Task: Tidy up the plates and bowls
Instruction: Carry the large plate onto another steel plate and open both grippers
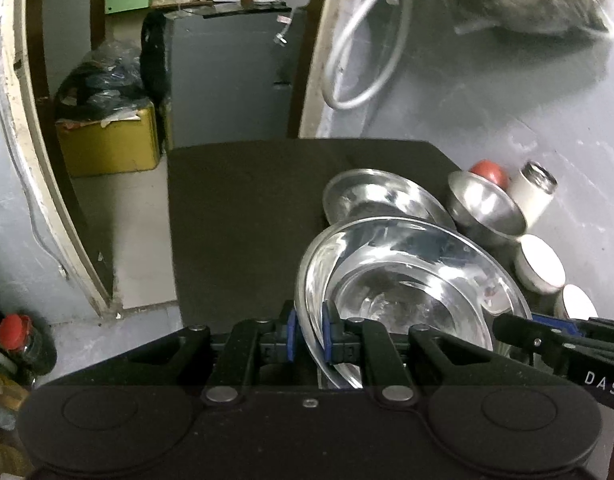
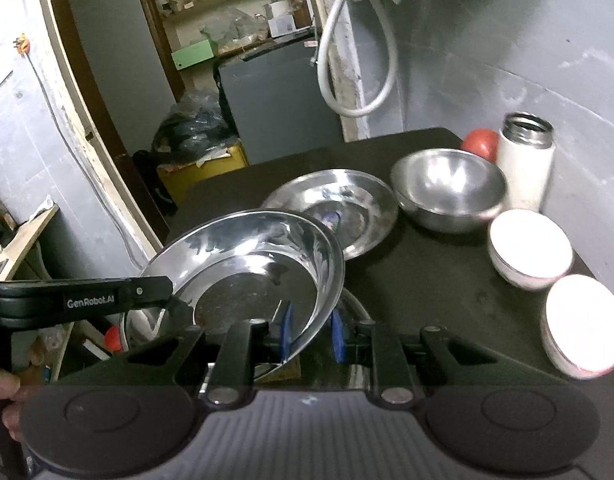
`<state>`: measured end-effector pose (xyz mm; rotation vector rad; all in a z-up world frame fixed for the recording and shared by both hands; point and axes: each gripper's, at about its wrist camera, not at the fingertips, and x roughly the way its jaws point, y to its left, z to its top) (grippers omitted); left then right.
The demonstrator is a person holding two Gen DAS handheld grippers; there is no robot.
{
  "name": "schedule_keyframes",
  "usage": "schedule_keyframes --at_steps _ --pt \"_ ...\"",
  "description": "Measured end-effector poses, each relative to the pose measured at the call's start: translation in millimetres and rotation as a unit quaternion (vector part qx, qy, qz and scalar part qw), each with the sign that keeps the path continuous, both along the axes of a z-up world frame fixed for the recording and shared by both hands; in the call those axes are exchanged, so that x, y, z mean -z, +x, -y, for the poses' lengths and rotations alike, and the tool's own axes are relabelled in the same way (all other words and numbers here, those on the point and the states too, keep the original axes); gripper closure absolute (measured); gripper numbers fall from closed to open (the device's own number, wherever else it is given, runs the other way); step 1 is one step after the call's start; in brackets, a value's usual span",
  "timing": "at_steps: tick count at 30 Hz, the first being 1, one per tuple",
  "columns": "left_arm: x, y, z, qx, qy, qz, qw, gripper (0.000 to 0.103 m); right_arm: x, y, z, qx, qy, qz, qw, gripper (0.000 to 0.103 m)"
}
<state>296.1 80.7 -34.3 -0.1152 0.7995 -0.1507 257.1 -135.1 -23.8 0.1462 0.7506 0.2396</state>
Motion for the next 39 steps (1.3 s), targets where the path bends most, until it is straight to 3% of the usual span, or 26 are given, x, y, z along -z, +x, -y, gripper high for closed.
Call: schedule_keyframes --at_steps 15,39 --pt "10.5 -15.9 19.5 0.015 0.032 -0.022 0.9991 0.089 10.0 -22.2 14.4 0.003 -0.005 -0.023 1.000 0.079" --pt "24.2 -13.5 31.8 0.016 0.066 -0.030 0.9973 0.087 21.6 -21.4 11.2 0.003 -0.019 -0.038 0.999 0.079"
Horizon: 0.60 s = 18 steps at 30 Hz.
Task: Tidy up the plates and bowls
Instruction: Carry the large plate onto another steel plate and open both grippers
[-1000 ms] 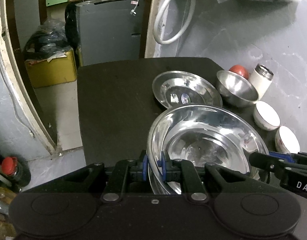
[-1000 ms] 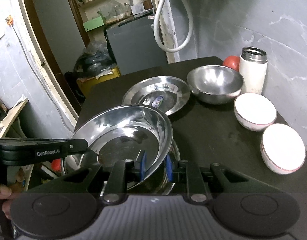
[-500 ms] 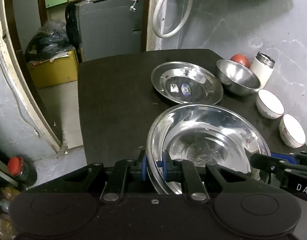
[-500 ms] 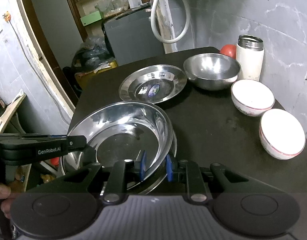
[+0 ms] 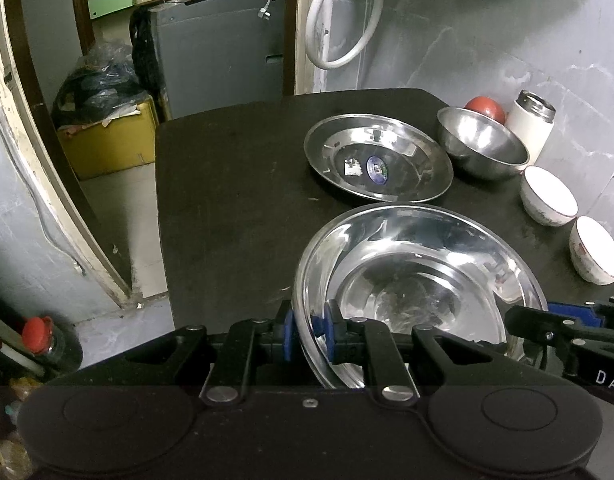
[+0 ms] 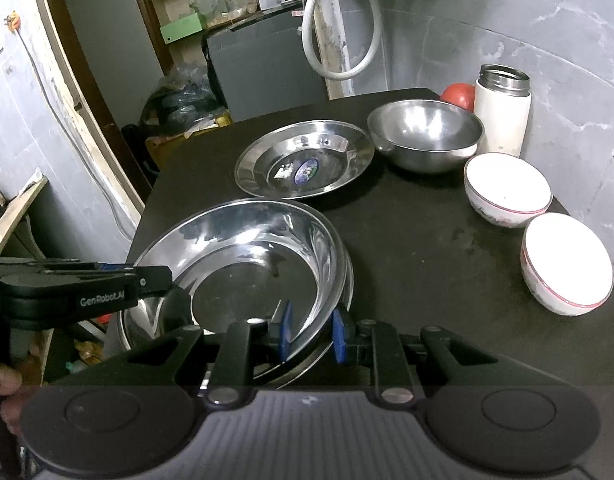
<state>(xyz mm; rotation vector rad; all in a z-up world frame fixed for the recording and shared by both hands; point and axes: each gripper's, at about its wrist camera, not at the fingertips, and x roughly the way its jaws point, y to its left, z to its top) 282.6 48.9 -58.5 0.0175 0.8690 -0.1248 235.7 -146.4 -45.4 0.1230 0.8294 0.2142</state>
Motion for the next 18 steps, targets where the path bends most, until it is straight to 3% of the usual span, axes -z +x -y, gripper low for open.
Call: schedule_keyframes --at_steps 18 --pt "10.1 6.2 0.3 0.008 0.004 -0.010 0.9999 0.083 0.9 4.6 -7.6 -0.006 -0.018 0.007 1.000 0.074"
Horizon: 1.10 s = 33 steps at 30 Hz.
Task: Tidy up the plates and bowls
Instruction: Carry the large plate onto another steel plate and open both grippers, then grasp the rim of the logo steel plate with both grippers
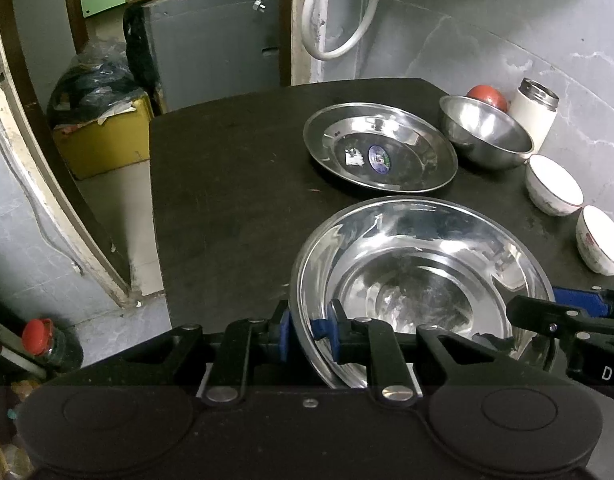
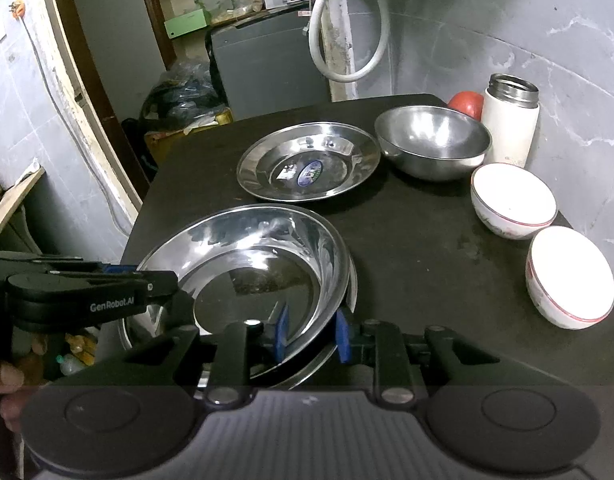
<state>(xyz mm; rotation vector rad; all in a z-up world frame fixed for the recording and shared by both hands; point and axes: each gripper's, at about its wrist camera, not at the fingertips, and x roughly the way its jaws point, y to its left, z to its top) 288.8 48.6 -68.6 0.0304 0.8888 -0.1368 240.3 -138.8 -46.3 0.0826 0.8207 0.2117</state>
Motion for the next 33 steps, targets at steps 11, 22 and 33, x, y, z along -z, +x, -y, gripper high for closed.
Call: schedule_keyframes --at_steps 11,22,33 --pt "-8.1 1.9 -3.3 -0.005 0.002 0.014 0.9999 0.065 0.5 0.1 2.0 0.011 0.004 0.000 1.000 0.068" --pt "-19.5 16.6 -11.3 -0.020 0.010 0.039 0.9990 0.023 -7.3 4.9 6.7 0.028 0.027 0.022 0.999 0.042" --pt "-26.0 54.7 -21.9 -0.030 -0.005 0.060 0.9978 0.001 -6.3 26.7 17.6 0.086 0.081 0.043 0.992 0.009"
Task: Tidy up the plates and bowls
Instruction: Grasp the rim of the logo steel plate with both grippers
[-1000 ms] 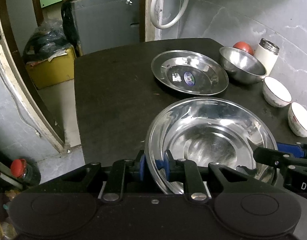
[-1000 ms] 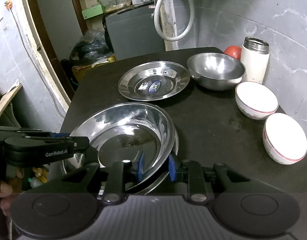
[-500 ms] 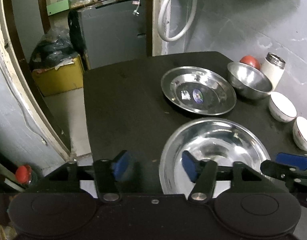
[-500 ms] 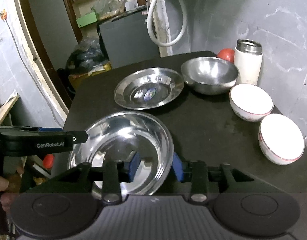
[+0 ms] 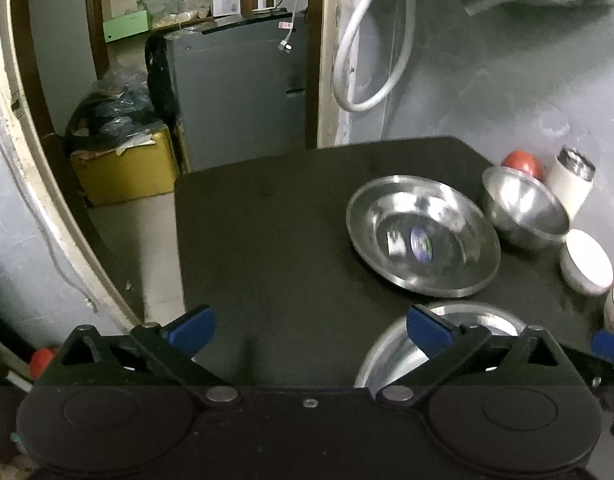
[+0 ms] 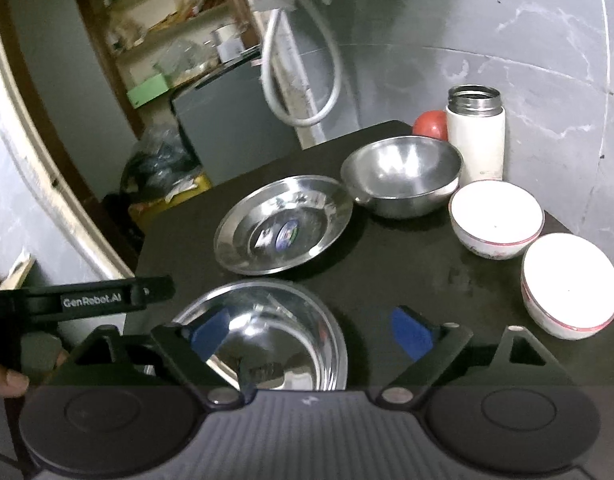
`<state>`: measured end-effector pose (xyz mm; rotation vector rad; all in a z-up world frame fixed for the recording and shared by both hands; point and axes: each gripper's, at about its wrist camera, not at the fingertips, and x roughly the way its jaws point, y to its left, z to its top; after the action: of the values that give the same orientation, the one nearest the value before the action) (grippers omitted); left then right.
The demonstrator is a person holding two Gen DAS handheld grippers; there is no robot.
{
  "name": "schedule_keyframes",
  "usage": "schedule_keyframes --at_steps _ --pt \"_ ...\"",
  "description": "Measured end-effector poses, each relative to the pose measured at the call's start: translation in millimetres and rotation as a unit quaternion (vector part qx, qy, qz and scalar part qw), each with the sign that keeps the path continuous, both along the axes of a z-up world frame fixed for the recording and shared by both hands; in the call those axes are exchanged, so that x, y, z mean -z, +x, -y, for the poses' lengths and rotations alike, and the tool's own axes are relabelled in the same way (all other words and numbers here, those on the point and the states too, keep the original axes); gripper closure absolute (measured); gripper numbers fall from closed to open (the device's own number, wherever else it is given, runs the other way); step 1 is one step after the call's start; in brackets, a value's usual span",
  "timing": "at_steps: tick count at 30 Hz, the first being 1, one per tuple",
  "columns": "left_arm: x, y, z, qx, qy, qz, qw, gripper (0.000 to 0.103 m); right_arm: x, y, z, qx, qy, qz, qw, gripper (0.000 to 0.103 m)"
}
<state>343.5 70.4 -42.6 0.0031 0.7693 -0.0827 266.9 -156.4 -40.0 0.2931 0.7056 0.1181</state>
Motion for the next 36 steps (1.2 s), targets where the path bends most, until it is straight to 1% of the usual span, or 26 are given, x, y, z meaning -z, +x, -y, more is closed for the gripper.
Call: schedule_keyframes --at_steps 3,7,10,13,16,19,22,24,25,26,27,28,30,31,32,33,34,36 --pt "-2.7 18.4 0.0 0.001 -0.013 0.015 0.9998 0.001 2.2 15.6 1.4 0.009 0.002 0.000 1.000 0.007" --pt "0.7 51.7 4.5 0.006 -0.015 0.020 0.9997 0.001 4.4 40.8 2.4 0.018 0.002 -0.001 1.000 0.004" --pt "7.7 74.7 8.6 0.008 -0.017 0.012 0.9998 0.001 8.7 61.9 1.9 0.022 -0.011 -0.011 1.000 0.004" --pt "17.3 94.6 12.1 0.012 -0.022 -0.009 0.9996 0.001 15.2 80.6 1.8 0.014 -0.010 -0.018 1.000 0.004" --pt "27.2 107.4 14.5 0.016 -0.024 -0.028 0.9992 0.001 21.5 96.0 -0.6 0.008 -0.014 -0.023 1.000 0.007" --pt "32.6 112.3 16.0 0.024 -0.022 -0.029 0.9990 0.001 26.3 107.8 -3.7 0.002 -0.016 -0.027 1.000 0.011" --pt "35.4 115.2 17.0 0.028 -0.021 -0.028 0.9990 0.005 31.7 116.4 -6.1 -0.001 -0.016 -0.034 0.999 0.020" --pt "37.1 117.6 16.1 0.031 -0.028 -0.032 0.9986 0.011 33.9 120.0 -6.2 -0.004 -0.014 -0.038 0.999 0.029" --pt "38.1 119.2 15.1 0.031 -0.035 -0.036 0.9983 0.012 34.7 121.9 -6.3 -0.004 -0.011 -0.040 0.999 0.030" --pt "39.2 120.4 13.8 0.029 -0.040 -0.038 0.9981 0.017 35.0 123.2 -6.2 -0.005 -0.009 -0.041 0.999 0.033" --pt "40.2 121.6 12.9 0.027 -0.046 -0.040 0.9978 0.027 35.6 125.2 -6.6 -0.007 -0.007 -0.043 0.999 0.036" --pt "41.2 122.9 12.1 0.028 -0.053 -0.044 0.9972 0.032 36.0 126.7 -6.5 -0.008 -0.007 -0.044 0.999 0.037" --pt "42.6 123.7 10.3 0.027 -0.064 -0.046 0.9965 0.048 36.5 128.8 -7.3 -0.012 -0.007 -0.046 0.999 0.044" --pt "42.7 123.6 9.9 0.029 -0.068 -0.045 0.9962 0.051 36.3 129.5 -7.2 -0.012 -0.007 -0.048 0.999 0.045" --pt "43.0 123.8 10.0 0.032 -0.072 -0.046 0.9958 0.055 36.6 131.1 -7.5 -0.013 -0.006 -0.049 0.999 0.048" --pt "43.2 123.6 10.8 0.033 -0.074 -0.047 0.9957 0.058 36.8 131.2 -7.9 -0.014 -0.004 -0.051 0.999 0.053" --pt "43.3 124.2 11.3 0.034 -0.076 -0.047 0.9954 0.060 37.3 132.5 -8.1 -0.014 -0.003 -0.053 0.999 0.055" --pt "43.6 125.9 11.9 0.042 -0.086 -0.050 0.9942 0.071 37.9 134.0 -8.5 -0.012 -0.005 -0.054 0.998 0.060"
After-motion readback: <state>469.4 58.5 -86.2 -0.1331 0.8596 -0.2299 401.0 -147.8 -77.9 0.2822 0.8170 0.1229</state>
